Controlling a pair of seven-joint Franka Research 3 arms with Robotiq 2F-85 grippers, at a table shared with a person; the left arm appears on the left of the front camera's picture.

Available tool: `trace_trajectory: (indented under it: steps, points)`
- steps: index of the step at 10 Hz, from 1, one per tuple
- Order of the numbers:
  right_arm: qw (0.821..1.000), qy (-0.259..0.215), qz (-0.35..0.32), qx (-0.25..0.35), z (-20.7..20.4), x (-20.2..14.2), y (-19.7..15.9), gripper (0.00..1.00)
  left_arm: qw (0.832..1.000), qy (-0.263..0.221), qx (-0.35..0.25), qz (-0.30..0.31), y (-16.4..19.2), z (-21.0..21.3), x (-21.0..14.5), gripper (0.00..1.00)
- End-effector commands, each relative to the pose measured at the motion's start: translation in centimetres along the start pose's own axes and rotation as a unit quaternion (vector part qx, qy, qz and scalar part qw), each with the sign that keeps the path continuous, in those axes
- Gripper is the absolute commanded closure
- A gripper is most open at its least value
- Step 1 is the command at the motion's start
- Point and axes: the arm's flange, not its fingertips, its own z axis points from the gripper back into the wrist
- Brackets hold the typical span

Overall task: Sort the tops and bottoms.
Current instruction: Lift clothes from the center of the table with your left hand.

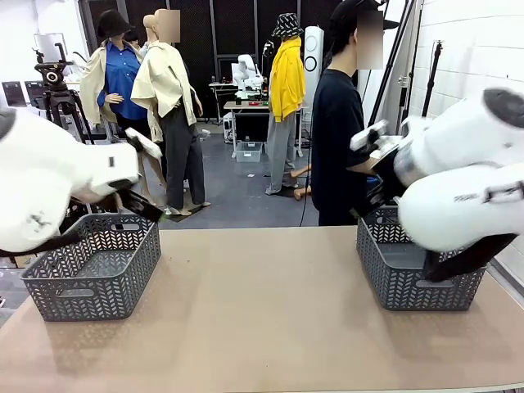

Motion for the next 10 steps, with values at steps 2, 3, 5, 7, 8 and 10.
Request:
trace_trajectory:
  steps: [2, 3, 5, 7, 8, 10]
  points:
    - [0.992, 0.016, -0.091, -0.082, 5.3, -2.5, -9.9, 0.0, 0.992, 0.013, 0.085, 0.094, 11.4, 2.2, -3.4, 0.0]
    - [0.989, 0.024, -0.118, -0.086, 6.7, -4.4, -13.4, 0.0, 0.986, 0.034, 0.106, 0.126, 14.9, 2.8, -5.3, 0.0]
    - [0.975, 0.019, -0.186, -0.116, 8.7, -8.3, -19.8, 0.0, 0.969, 0.079, 0.118, 0.204, 20.6, 3.9, -10.4, 0.0]
    - [0.965, 0.008, -0.238, -0.113, 9.6, -12.1, -23.2, 0.0, 0.953, 0.096, 0.126, 0.26, 24.0, 5.5, -16.4, 0.0]
    - [0.959, 0.016, -0.255, -0.12, 9.4, -13.3, -24.2, 0.0, 0.946, 0.086, 0.127, 0.284, 25.2, 5.9, -18.5, 0.0]
    - [0.955, 0.019, -0.272, -0.116, 9.5, -14.9, -24.8, 0.0, 0.937, 0.084, 0.131, 0.314, 26.3, 6.9, -21.3, 0.0]
